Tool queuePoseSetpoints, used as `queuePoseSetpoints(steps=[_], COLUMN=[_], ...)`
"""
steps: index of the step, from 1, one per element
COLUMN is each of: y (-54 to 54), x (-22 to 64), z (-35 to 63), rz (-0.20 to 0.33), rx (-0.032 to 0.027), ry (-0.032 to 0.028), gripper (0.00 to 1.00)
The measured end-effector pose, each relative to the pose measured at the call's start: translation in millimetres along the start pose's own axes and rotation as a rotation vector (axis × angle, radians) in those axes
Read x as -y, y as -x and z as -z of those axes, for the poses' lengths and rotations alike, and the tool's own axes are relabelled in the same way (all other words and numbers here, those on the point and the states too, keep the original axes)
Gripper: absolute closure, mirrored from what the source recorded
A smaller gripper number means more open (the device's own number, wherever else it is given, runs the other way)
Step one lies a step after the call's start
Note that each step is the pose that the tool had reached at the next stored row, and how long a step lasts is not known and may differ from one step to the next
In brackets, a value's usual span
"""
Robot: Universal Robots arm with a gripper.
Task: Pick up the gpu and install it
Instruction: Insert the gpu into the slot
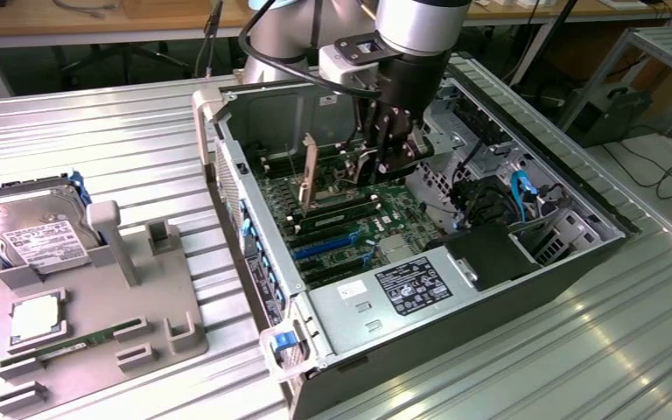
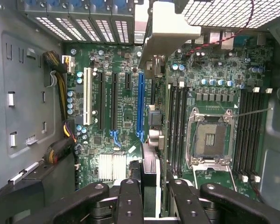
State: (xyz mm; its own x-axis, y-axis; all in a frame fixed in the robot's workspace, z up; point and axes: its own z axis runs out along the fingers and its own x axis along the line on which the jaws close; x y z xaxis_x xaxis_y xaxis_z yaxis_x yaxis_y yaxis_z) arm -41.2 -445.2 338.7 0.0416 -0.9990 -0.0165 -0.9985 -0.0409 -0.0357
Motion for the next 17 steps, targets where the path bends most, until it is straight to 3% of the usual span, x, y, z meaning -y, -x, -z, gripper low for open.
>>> queuePoseSetpoints(steps=[10,17], y=[0.0,-0.1], x=[-0.5,-2.6], z=[-2.3,-9.4], rz=[0.000,0.000], rx=[0.0004,-0.0003], ry=[0.0043,-0.0046], gripper=[0.73,0.73])
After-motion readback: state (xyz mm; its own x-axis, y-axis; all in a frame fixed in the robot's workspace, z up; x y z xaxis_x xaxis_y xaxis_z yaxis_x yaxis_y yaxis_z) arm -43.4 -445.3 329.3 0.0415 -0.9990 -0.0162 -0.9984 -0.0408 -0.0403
